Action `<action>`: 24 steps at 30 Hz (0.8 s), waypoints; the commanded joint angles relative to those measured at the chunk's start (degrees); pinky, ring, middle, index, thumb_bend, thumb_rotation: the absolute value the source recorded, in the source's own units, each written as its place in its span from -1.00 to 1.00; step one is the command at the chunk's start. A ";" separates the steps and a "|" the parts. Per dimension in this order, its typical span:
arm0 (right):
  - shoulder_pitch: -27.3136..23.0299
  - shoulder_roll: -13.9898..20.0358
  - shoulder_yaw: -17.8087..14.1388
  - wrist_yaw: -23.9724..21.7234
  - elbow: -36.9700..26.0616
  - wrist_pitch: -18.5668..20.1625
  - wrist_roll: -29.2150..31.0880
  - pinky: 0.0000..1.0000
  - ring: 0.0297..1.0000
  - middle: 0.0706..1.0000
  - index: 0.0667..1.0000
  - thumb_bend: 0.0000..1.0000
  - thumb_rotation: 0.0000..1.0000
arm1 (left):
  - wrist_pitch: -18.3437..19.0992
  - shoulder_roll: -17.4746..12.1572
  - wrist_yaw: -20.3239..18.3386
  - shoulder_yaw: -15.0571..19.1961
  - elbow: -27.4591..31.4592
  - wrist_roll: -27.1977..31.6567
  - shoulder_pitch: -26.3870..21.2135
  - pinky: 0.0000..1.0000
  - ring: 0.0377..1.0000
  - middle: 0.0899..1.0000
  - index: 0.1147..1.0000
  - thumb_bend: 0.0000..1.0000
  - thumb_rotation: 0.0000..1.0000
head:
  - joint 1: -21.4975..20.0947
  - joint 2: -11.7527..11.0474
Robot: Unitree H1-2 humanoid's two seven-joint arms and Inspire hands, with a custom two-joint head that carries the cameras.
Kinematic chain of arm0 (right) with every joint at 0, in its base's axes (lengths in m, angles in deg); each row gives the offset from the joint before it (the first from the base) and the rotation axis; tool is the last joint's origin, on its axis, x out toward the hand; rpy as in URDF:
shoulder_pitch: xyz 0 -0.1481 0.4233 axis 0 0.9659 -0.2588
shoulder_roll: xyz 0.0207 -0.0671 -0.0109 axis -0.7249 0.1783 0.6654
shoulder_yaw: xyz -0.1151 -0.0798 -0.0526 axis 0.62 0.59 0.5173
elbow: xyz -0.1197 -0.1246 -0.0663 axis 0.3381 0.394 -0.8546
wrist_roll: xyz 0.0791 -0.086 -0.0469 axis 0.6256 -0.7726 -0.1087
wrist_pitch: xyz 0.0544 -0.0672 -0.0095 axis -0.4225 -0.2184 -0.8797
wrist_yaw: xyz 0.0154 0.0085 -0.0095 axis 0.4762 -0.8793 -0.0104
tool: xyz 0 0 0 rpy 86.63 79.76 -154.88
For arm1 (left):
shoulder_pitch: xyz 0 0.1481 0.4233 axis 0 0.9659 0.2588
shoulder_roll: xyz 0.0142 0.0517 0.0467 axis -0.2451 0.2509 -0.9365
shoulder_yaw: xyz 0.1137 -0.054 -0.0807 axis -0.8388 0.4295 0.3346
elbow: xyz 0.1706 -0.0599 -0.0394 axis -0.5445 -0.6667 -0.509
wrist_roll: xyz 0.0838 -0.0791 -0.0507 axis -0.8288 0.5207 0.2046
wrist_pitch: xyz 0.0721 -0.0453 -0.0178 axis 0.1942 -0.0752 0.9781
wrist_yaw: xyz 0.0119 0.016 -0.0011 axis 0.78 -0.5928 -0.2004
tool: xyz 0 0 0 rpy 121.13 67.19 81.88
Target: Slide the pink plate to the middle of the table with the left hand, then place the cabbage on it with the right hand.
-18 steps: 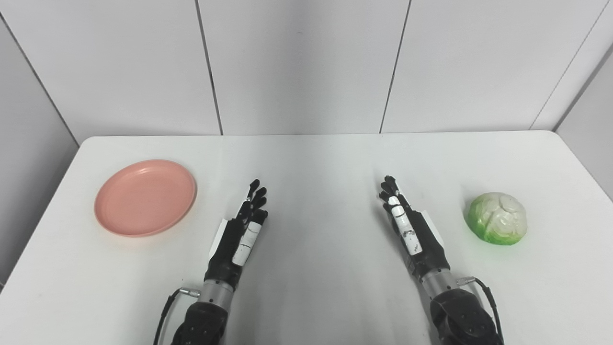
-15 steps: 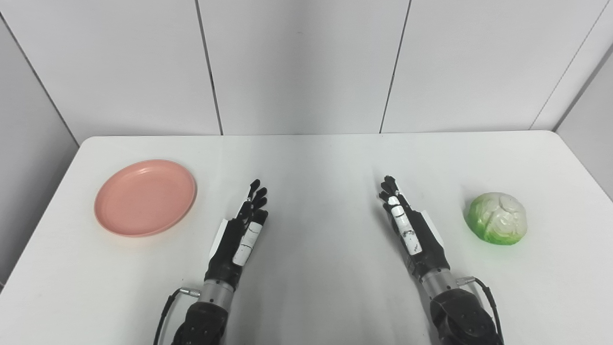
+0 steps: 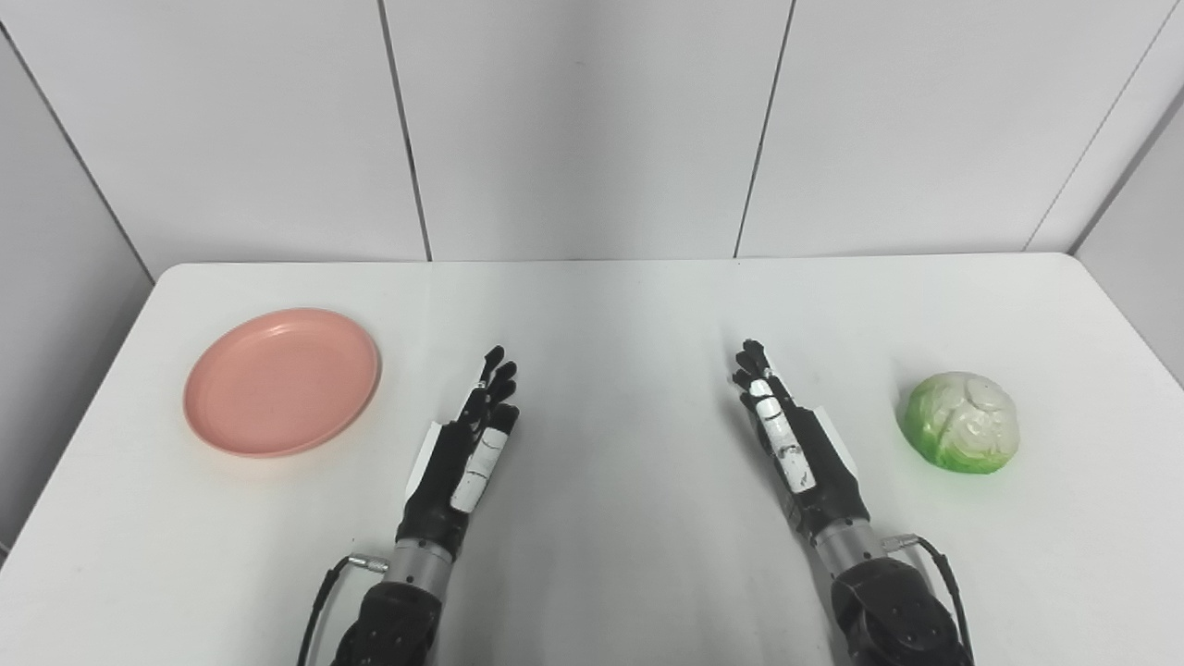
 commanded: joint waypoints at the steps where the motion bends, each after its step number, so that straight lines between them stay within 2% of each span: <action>1: -0.24 -0.11 0.86 -1.47 0.00 1.90 -0.05 1.00 0.96 0.99 1.00 -0.53 1.00 | 2.02 -0.33 -0.10 -0.08 -3.05 -0.32 1.01 0.87 0.90 0.92 0.92 0.73 1.00 | 0.06 -0.01; 11: -0.20 0.06 0.89 -1.67 -0.17 2.27 0.21 1.00 0.98 0.99 1.00 -0.55 1.00 | 1.60 -0.08 -0.19 -0.04 -3.62 -0.06 0.79 0.86 0.89 0.91 0.91 0.74 1.00 | 1.32 -0.34; 15: -0.17 0.47 0.46 -2.18 0.68 0.57 0.90 1.00 0.99 1.00 1.00 -0.57 1.00 | 0.78 0.39 0.24 -0.24 -4.66 -0.33 0.40 0.84 0.87 0.90 0.90 0.74 1.00 | 4.12 -0.94; 16: -0.19 0.75 0.33 -2.61 0.85 0.28 1.34 1.00 0.99 1.00 1.00 -0.57 1.00 | 0.78 0.50 0.55 -0.49 -4.96 -0.90 0.18 0.83 0.87 0.90 0.90 0.74 1.00 | 6.31 -1.39; 22: -0.14 1.61 -0.68 -3.21 0.22 1.29 2.57 1.00 1.00 1.00 1.00 -0.59 1.00 | -0.06 1.30 2.43 -1.59 -7.74 -3.15 -1.25 0.85 0.88 0.90 0.89 0.78 1.00 | 12.27 -2.76; 24: -0.18 1.55 -1.20 -3.38 0.15 1.53 3.44 1.00 1.00 1.00 1.00 -0.68 1.00 | -0.79 1.89 3.22 -1.64 -8.97 -3.22 -1.72 0.85 0.86 0.87 0.86 0.78 1.00 | 13.86 -3.34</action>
